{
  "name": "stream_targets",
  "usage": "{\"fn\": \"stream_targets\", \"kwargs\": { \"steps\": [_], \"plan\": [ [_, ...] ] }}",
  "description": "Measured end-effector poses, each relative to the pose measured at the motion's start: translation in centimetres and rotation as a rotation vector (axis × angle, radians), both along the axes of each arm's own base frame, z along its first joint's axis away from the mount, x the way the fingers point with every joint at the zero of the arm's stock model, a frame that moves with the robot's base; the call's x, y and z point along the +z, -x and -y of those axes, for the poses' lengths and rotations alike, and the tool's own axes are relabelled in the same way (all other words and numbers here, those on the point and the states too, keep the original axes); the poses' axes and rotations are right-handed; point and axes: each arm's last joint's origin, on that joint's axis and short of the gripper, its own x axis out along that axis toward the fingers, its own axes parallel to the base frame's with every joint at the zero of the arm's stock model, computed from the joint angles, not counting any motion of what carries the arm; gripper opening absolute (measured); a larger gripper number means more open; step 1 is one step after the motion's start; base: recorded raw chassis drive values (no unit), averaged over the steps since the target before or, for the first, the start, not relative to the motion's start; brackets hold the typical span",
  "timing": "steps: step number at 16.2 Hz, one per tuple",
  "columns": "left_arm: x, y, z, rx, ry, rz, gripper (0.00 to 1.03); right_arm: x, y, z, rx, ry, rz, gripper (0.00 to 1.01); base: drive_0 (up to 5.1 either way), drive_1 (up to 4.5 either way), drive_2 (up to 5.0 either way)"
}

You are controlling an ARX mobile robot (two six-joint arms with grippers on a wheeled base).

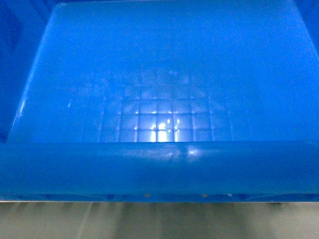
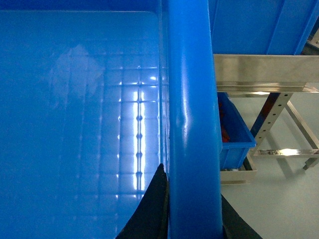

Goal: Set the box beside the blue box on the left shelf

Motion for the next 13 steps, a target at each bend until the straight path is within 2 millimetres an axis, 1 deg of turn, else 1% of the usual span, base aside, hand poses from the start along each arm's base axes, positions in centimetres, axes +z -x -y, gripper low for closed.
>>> {"fn": "stream_targets", "kwargs": {
  "steps": [13],
  "plan": [
    [0.01, 0.0, 0.0, 0.0, 0.0, 0.001, 0.09, 0.0, 0.0, 0.0, 0.0, -0.001, 0.0, 0.09, 0.0, 0.0, 0.0]
  ]
}}
